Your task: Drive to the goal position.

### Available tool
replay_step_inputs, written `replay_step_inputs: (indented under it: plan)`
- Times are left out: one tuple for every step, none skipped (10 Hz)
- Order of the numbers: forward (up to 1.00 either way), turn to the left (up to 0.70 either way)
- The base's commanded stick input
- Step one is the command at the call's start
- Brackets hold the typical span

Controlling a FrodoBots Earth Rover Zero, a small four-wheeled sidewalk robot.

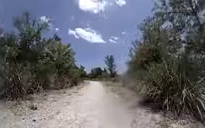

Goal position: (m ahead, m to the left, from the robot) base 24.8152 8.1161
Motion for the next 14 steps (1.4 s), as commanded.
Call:
replay_step_inputs:
  plan:
    - [0.85, 0.03]
    - [0.85, 0.34]
    - [0.85, 0.32]
    - [0.85, 0.21]
    - [0.85, 0.00]
    - [0.85, 0.00]
    - [0.85, 0.00]
    - [0.85, 0.00]
    - [0.85, 0.00]
    - [0.85, 0.00]
    - [0.85, 0.00]
    - [0.85, 0.00]
    - [0.85, 0.00]
    - [0.85, 0.00]
